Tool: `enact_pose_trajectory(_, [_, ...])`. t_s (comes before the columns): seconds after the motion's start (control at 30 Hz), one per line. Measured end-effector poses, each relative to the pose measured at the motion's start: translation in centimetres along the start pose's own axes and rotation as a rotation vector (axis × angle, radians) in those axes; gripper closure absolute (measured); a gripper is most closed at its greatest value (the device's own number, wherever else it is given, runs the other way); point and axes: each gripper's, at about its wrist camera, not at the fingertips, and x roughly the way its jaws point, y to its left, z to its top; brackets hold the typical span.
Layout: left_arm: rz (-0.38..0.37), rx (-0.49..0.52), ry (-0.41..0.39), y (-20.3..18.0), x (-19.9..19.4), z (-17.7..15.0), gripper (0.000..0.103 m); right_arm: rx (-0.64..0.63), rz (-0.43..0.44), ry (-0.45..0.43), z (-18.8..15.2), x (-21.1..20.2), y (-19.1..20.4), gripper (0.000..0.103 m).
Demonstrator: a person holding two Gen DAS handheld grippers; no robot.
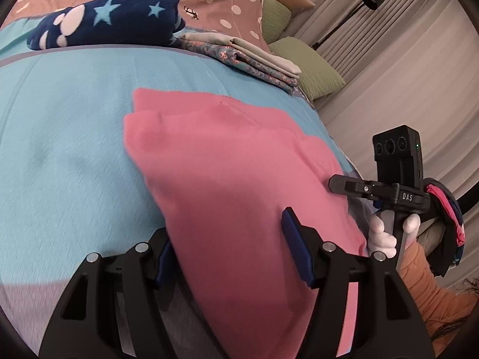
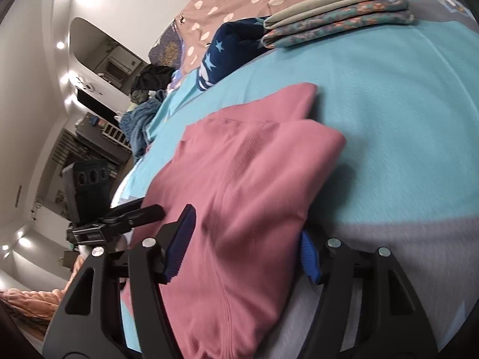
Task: Fold small clothes
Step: 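Grasp the folded pink shirt edge with the left tool, then lift the folded shirt with the left tool while the right tool grips it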
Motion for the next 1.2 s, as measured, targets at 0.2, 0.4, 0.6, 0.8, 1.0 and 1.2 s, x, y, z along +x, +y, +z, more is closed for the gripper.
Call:
enact_pose_trajectory(0.2, [-0.012, -0.027, -0.009, 0.8, 0.0, 0.4, 0.053, -0.015, -0.033, 0.014, 0.1, -0.3, 0.4, 0.041])
enact_pose_trajectory(0.4, [-0.023, -0.003, 0.013, 0.6, -0.9, -0.4, 0.053, -0.025, -0.092, 0.056, -1.7, -3.0, 0.2, 0.041])
enact_pose_trajectory(0.6, [-0.001, 0.028, 0.012, 0.0, 0.5, 0.5, 0.056, 0.009, 0.047, 0.045, -0.7, -0.9, -0.6, 0.036])
enact_pose_trajectory(0.8, [0.121, 0.159, -0.04, -3.0, -1.0, 0.8, 0.079, -0.008, -0.047, 0.013, 0.4, 0.8, 1.3, 0.083])
enact_pose_trajectory(1.0, [0.188, 0.31, -0.163, -8.4, -4.6, 1.0, 0.079, -0.159, -0.152, -0.147, -0.7, -4.1, 6.6, 0.083])
enact_pose_trajectory(1.2, [0.187, 0.388, -0.252, -12.8, -7.8, 1.1, 0.081, -0.26, -0.196, -0.306, -2.0, -10.0, 10.7, 0.083])
